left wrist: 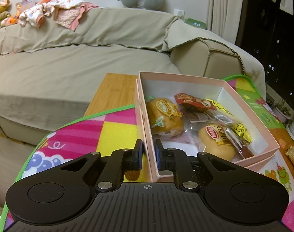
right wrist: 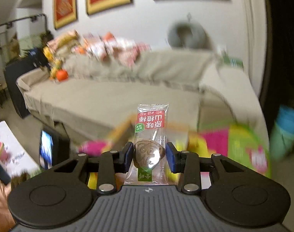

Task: Organize objects
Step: 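Carry the red-labelled packet with the right gripper and release it into the box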

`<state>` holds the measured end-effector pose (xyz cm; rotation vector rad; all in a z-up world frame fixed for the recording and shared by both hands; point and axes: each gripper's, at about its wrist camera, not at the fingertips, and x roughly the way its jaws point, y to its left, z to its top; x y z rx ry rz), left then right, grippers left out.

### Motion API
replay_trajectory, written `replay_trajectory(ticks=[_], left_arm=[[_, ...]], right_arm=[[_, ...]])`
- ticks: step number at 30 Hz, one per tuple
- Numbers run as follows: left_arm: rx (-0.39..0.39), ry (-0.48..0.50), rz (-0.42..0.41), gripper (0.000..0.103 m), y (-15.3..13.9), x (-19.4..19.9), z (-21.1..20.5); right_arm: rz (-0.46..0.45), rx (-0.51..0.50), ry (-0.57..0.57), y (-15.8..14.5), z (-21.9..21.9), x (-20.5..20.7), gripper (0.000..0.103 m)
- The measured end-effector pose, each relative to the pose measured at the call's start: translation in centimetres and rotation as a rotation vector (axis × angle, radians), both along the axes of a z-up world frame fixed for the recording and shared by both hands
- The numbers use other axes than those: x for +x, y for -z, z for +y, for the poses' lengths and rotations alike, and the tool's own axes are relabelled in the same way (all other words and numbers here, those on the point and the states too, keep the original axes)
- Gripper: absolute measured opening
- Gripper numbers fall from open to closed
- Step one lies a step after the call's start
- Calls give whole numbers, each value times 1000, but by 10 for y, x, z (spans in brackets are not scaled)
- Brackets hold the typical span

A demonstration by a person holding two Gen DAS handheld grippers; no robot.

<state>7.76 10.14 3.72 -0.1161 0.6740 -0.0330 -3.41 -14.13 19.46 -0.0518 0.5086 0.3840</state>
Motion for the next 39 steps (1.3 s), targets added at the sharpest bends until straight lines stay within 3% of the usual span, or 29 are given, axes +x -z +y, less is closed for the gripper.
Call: replay_trajectory(ticks=[2, 6, 14, 22, 30, 39], left_arm=[[1, 0, 0, 15, 0, 0, 0], [2, 1, 1, 15, 0, -1, 0], [-4, 9, -2, 16, -1, -1, 0], [-5, 10, -2, 16, -2, 0, 0], [-5, 10, -2, 16, -2, 0, 0], [-5, 10, -2, 16, -2, 0, 0]], right_arm=[[-39, 9, -14, -11, 12, 12, 36], [-13, 61, -32, -16, 33, 46, 36], [121, 100, -33, 17, 65, 97, 36], [171, 115, 18, 43, 71, 126, 36], [211, 137, 44, 60, 56, 129, 44], [193, 63, 139, 74, 1, 101, 52]])
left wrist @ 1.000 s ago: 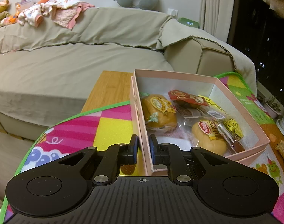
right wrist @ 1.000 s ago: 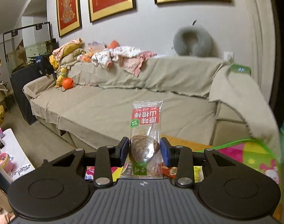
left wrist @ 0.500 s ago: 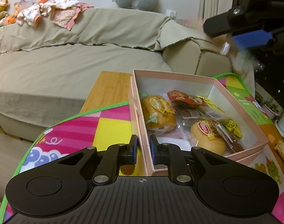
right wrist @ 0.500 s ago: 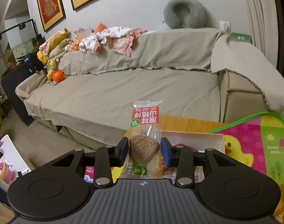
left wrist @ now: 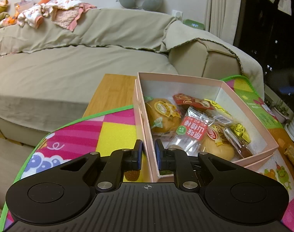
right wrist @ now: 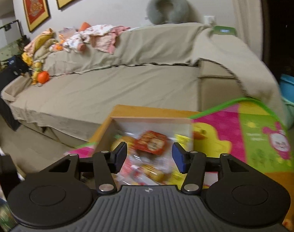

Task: Organize objects
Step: 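Carry the red-labelled packet with the right gripper and release it into the box, then move the right gripper to the long rice-cereal bar on the mat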

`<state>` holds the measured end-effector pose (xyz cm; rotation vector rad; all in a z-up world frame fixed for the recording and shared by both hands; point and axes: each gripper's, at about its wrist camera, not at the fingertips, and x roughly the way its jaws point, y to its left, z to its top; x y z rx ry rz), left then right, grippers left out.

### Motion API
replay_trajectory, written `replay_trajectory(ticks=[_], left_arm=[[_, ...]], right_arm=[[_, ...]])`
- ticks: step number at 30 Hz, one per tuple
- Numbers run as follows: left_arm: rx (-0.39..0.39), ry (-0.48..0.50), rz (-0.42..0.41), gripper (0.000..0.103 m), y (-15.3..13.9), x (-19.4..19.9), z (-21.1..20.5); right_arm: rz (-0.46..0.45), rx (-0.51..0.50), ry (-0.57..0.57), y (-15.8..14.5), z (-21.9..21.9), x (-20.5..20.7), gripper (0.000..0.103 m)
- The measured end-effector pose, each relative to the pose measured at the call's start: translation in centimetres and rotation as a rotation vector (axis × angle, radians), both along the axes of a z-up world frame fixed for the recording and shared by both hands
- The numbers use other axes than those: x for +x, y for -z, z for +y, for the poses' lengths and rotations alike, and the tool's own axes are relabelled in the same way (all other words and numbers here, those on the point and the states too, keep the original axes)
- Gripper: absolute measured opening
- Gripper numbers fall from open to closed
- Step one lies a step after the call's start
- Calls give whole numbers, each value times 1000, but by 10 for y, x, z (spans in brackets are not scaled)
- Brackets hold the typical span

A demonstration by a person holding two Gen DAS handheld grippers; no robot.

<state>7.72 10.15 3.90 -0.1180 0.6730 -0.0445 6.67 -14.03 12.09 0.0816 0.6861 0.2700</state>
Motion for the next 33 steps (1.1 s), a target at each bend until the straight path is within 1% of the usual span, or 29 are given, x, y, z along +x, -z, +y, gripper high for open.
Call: replay_trajectory(ticks=[4, 10, 11, 13, 14, 17, 21, 28, 30, 32, 33], left_arm=[[1, 0, 0, 16, 0, 0, 0], [5, 2, 1, 16, 0, 0, 0], [7, 2, 2, 16, 0, 0, 0], [6, 2, 2, 16, 0, 0, 0], [7, 2, 2, 16, -1, 0, 0], [7, 2, 2, 16, -1, 0, 0], [7, 3, 2, 16, -1, 0, 0], [8, 3, 3, 16, -1, -1, 1], [8, 3, 3, 16, -1, -1, 0], [9, 3, 4, 16, -1, -1, 1], [9, 3, 3, 16, -1, -1, 0]], right_arm=[[9, -66, 60, 12, -29, -16, 56], [71, -143, 148, 40, -78, -43, 58], [76, -160, 161, 44, -83, -46, 62], [85, -202, 193, 54, -95, -55, 67], [95, -212, 206, 59, -100, -58, 67], [143, -203, 236, 73, -115, -67, 67], [184, -203, 256, 89, -122, -69, 67], [219, -198, 282, 104, -130, -61, 67], [227, -193, 283, 106, -132, -60, 65], [236, -192, 271, 108, -131, -60, 52], [236, -199, 266, 107, -130, -61, 49]])
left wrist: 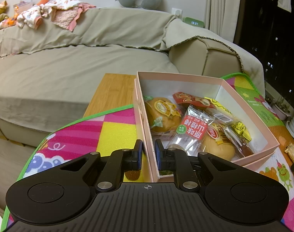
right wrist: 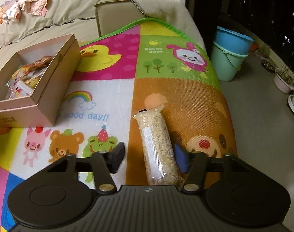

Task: Organize objects
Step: 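Move the right gripper to the long rice-cereal bar on the mat, then grasp the rice-cereal bar with the right gripper and drop it into the box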

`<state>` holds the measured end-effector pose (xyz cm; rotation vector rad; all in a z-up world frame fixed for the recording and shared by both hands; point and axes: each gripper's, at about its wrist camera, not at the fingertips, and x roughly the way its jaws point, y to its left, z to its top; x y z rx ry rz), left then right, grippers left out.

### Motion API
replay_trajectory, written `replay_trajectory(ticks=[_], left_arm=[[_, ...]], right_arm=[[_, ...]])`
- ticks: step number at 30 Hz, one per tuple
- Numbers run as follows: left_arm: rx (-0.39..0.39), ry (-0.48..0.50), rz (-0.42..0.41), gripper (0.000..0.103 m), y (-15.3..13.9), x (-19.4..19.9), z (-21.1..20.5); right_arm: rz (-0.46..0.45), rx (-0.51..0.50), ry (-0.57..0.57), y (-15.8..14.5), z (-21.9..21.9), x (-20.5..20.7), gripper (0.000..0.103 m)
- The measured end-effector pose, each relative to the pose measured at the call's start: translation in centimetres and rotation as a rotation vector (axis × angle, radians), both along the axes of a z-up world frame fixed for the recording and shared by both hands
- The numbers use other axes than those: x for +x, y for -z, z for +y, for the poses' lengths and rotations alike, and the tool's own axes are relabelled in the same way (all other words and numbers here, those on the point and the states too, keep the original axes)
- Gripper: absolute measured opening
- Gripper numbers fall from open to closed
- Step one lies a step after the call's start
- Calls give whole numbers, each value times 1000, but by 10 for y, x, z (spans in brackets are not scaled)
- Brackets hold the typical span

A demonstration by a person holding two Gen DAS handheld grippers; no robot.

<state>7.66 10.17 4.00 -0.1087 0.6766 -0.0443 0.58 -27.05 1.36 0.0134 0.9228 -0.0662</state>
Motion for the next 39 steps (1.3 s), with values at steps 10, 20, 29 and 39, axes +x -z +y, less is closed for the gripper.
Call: replay_trajectory(ticks=[10, 20, 29, 39], left_arm=[[12, 4, -2, 16, -1, -1, 0], [8, 5, -8, 16, 0, -2, 4], [6, 4, -9, 16, -1, 0, 2], [-1, 6, -11, 16, -2, 1, -1]], right_arm=[[15, 23, -72, -9, 17, -16, 29], [-5, 107, -241, -47, 66, -47, 29], [-167, 130, -375, -117, 106, -49, 29], [-371, 127, -343, -182, 141, 11, 29]])
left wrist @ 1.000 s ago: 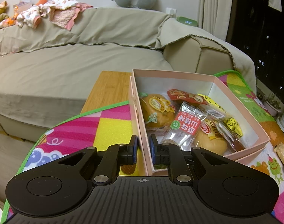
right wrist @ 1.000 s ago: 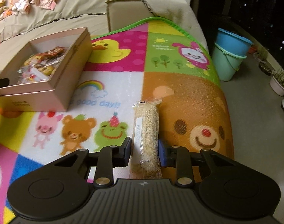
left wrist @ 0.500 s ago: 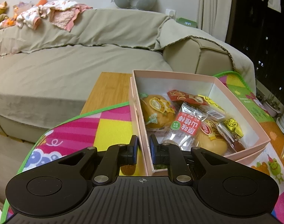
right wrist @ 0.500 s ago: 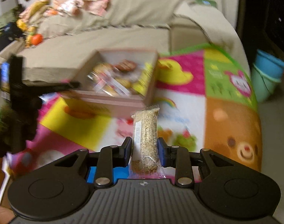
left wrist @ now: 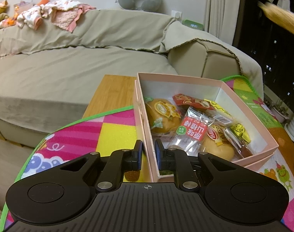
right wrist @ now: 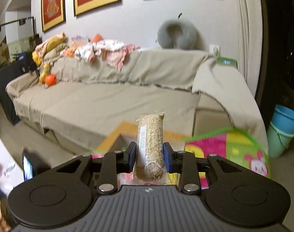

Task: Organize objects
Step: 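Grasp the rice-cereal bar with the right gripper and drop it into the box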

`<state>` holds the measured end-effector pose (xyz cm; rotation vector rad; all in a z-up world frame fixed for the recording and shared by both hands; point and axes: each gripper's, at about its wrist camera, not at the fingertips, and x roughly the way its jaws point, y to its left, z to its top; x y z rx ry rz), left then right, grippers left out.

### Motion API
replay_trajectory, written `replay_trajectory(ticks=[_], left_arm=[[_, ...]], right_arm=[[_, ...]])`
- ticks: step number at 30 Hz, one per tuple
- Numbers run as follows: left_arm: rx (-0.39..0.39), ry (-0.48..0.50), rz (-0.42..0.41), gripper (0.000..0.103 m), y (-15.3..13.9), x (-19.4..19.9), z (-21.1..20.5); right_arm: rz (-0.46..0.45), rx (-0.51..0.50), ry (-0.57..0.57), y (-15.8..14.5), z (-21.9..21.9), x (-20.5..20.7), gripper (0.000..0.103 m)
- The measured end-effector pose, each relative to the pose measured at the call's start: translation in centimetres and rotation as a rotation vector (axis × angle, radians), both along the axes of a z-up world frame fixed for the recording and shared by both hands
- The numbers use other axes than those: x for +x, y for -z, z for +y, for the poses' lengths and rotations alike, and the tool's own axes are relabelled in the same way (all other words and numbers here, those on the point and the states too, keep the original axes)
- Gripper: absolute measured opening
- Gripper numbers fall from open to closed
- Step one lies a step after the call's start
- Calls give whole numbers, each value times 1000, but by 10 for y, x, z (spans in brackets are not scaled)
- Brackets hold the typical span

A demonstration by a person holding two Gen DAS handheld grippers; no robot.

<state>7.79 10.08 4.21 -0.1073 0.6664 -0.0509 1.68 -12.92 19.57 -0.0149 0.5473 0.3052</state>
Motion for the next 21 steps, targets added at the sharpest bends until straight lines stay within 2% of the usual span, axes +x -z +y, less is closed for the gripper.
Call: replay_trajectory(ticks=[3, 7, 14, 21], left_arm=[[0, 0, 0, 16, 0, 0, 0], [0, 1, 0, 16, 0, 0, 0], [3, 4, -1, 16, -1, 2, -1], [0, 11, -5, 16, -1, 3, -1]], right_arm=[[-5, 5, 11, 0, 12, 23, 29], [52, 50, 14, 11, 25, 47, 29], [75, 66, -5, 27, 51, 68, 29], [83, 78, 34, 42, 67, 88, 29]])
